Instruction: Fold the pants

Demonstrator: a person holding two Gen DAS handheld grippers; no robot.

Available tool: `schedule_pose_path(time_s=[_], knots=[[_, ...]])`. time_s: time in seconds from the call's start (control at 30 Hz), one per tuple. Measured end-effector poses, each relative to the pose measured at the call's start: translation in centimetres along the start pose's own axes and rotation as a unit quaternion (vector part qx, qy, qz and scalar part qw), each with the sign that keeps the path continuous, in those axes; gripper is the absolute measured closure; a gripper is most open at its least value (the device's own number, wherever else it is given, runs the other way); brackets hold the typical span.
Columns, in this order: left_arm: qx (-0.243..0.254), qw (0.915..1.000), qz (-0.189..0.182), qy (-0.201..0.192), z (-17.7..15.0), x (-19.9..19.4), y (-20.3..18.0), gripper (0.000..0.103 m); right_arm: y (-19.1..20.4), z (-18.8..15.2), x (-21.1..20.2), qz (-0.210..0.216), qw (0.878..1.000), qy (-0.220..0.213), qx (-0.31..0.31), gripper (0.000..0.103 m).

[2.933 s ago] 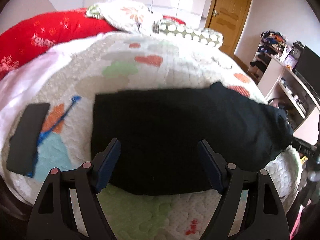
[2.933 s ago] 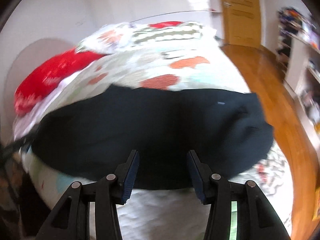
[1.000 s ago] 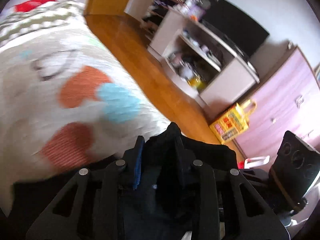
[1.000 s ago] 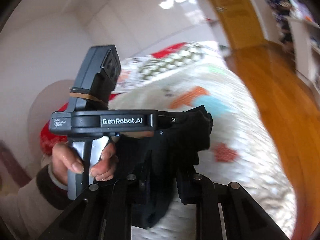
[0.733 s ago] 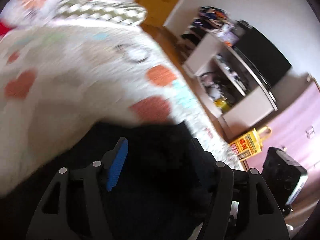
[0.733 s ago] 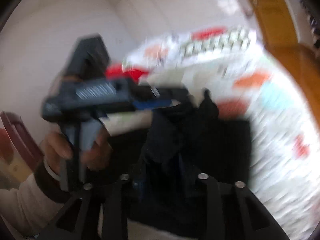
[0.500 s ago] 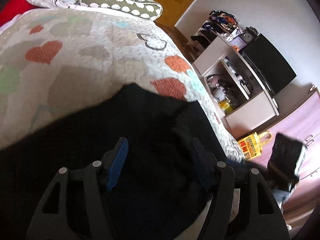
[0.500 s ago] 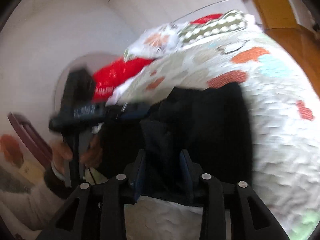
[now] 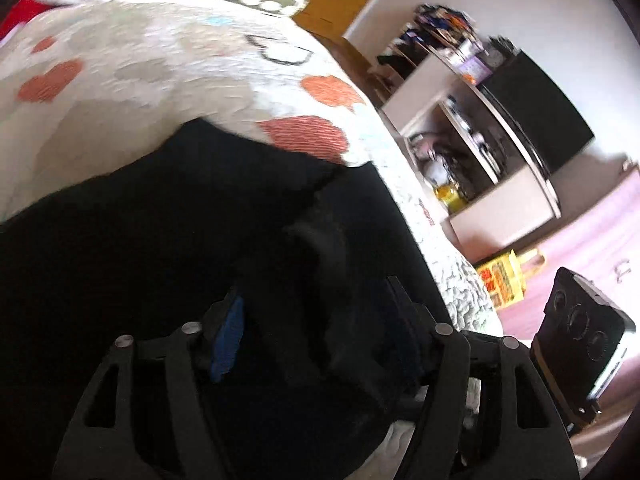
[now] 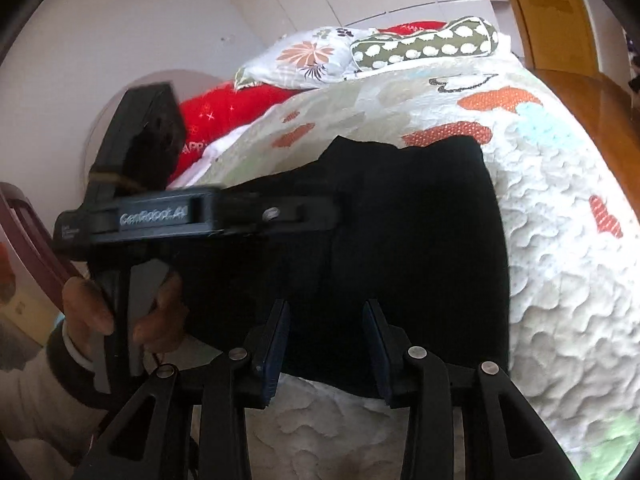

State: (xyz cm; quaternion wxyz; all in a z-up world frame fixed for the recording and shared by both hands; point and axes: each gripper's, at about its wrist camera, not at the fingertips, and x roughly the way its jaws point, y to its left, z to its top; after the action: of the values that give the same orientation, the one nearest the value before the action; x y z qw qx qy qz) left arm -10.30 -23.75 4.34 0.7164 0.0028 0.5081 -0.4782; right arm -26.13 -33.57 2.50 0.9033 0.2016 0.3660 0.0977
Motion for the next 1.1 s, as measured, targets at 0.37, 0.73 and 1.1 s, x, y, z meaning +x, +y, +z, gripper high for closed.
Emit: schedule_pose_path(time_s=[0.37, 0.73, 1.1], knots=[[-0.004, 0.9982, 0.059, 0.009, 1.2, 0.4, 1.0, 0.080, 1.6, 0.4, 2.8, -0.003, 1.000, 0.015, -0.024, 0.063], [-0.059, 0.9898, 0.113, -0.065, -3.6, -7.1, 3.8, 0.058, 0.4, 3.5, 1.0, -0.008, 1.000, -0.028, -0.002, 0.062], [-0.091, 0.9834, 0.135, -0.080, -7.2, -9.5, 5.5, 0.058, 2.7, 4.6, 5.2, -0.058, 0.996, 0.012, -0.062, 0.063]])
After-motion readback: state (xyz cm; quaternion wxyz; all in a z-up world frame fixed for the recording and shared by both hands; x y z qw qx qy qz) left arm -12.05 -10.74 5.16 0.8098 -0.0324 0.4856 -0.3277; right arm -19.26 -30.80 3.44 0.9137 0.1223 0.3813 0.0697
